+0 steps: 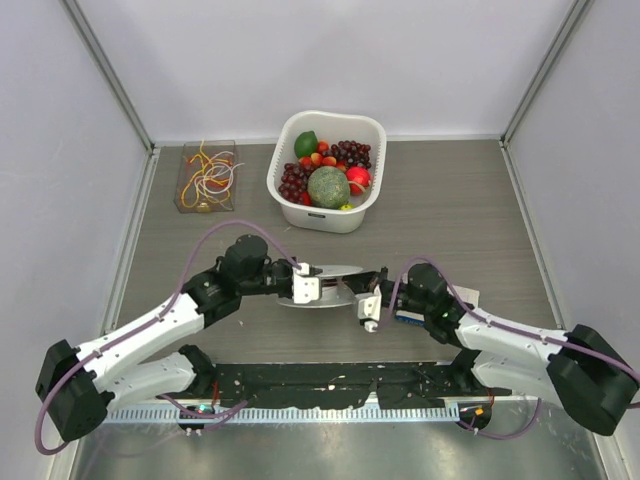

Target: Wrap the cables

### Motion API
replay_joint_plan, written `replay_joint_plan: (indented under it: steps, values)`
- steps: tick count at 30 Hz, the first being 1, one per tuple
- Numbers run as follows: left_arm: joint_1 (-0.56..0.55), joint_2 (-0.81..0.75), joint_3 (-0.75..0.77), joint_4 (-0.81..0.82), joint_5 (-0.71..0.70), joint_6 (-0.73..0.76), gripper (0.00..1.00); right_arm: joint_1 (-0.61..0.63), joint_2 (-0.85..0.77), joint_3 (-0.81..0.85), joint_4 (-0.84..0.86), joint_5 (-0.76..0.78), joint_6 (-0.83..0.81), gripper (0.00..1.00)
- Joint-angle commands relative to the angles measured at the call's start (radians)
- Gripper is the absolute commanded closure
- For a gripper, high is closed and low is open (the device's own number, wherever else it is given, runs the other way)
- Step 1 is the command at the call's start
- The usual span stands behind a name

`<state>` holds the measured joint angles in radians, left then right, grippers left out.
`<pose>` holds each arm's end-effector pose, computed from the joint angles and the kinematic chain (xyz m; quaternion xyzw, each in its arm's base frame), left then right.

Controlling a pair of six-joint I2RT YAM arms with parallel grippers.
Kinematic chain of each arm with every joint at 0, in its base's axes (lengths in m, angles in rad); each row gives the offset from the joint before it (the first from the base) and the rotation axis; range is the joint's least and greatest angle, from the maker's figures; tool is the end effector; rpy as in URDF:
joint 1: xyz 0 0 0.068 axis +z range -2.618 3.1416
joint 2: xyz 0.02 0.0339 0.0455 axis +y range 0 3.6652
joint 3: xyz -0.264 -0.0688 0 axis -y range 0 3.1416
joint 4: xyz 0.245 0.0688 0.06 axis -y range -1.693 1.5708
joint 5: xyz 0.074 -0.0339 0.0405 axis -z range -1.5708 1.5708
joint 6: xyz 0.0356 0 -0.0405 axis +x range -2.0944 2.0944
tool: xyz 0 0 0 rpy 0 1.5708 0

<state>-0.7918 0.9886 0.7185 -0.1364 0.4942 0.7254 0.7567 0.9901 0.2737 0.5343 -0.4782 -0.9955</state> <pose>0.1452 -0.1711 0.2848 0.6548 0.4953 -0.2219 0.5260 0.1365 0.1514 0.1995 -0.6706 0.3615 0.1066 0.6389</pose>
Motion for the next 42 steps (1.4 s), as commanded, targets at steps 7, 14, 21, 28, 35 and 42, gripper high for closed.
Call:
replay_joint_plan:
  steps: [7, 14, 21, 28, 35, 42]
  values:
    - [-0.041, -0.091, -0.203, 0.287, -0.095, 0.224, 1.0, 0.044, 0.238, -0.108, 0.349, 0.098, -0.267, 0.99]
    - [-0.113, -0.103, -0.347, 0.405, -0.178, 0.296, 1.0, 0.082, 0.476, -0.142, 0.633, 0.217, -0.318, 0.99]
    - [-0.142, -0.077, -0.459, 0.517, -0.215, 0.351, 1.0, 0.107, 0.887, -0.137, 1.135, 0.354, -0.441, 0.99]
    - [-0.155, 0.027, -0.497, 0.613, -0.287, 0.359, 1.0, 0.11, 0.915, -0.087, 1.133, 0.363, -0.38, 0.99]
    - [-0.155, 0.108, -0.541, 0.719, -0.301, 0.371, 1.0, 0.11, 0.972, -0.123, 1.135, 0.377, -0.437, 0.99]
    - [-0.155, 0.157, -0.565, 0.779, -0.312, 0.358, 0.91, 0.109, 0.98, -0.143, 1.135, 0.406, -0.442, 0.84]
